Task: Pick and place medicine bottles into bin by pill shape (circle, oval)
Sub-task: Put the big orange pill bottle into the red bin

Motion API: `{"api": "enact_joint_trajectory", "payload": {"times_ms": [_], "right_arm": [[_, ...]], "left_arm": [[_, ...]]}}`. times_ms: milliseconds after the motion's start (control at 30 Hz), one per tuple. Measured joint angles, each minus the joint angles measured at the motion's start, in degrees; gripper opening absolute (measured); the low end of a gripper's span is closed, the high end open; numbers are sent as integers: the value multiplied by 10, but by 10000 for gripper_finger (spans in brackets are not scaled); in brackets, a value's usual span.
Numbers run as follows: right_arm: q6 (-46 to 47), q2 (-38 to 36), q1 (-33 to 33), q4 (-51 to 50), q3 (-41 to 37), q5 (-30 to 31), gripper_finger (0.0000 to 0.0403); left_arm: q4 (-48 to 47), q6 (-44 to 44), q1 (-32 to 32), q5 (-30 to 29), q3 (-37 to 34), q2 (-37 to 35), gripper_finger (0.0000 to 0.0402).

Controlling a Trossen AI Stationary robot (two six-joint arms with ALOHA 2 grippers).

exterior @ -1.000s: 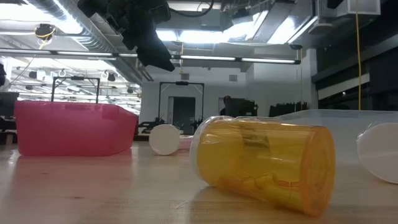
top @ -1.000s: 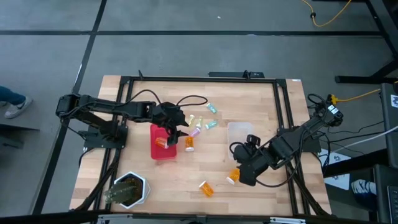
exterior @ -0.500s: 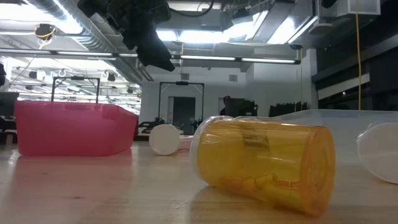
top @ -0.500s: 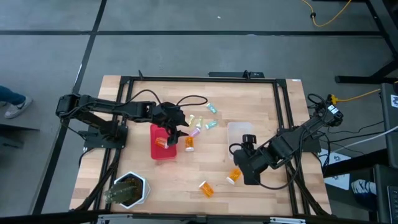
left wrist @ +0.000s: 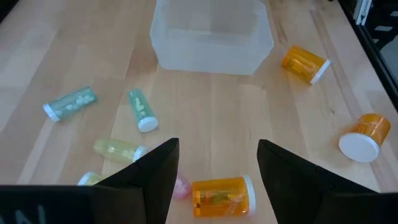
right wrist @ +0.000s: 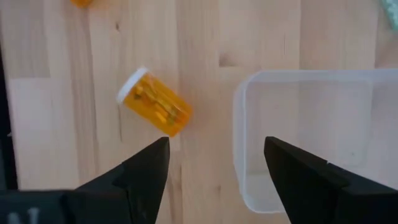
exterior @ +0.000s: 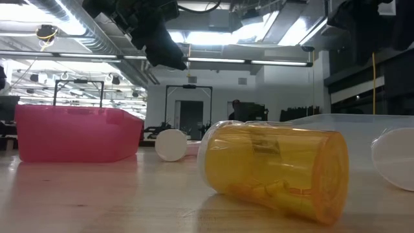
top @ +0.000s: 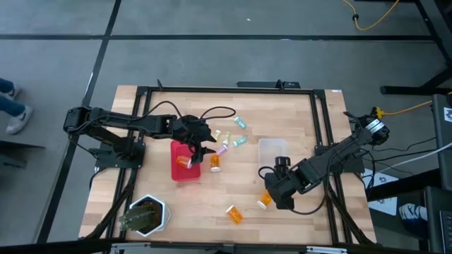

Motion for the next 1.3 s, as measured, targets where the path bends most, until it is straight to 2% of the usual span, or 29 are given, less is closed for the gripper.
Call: {"api": "enact_joint_trajectory", "payload": {"times_ms": [200,367,667,900,967,1133,1300], "right_arm": [[19,0,0,24,0,3,264],[25,0,0,14,0,63,264],[-92,-2,-48,11,34,127,264],[-181,-2,-83,-5,82,210,264],[-191,-2,-94,-9,94,205,264],[-225,-2,-127,-16,107,142,264],[-202,-2,-164,1,110,105,264]], "left_arm": [[0,0,0,0,0,0,212],[0,0,0,0,0,0,212],[-14,-17,-4,-1,0,0,212],[-13,-35,-20,0,0,0,212],[-13,-35,-25,-1,0,0,212],[4,-35,-28,0,0,0,212],[28,-32,-30,-11,0,0,212]]}}
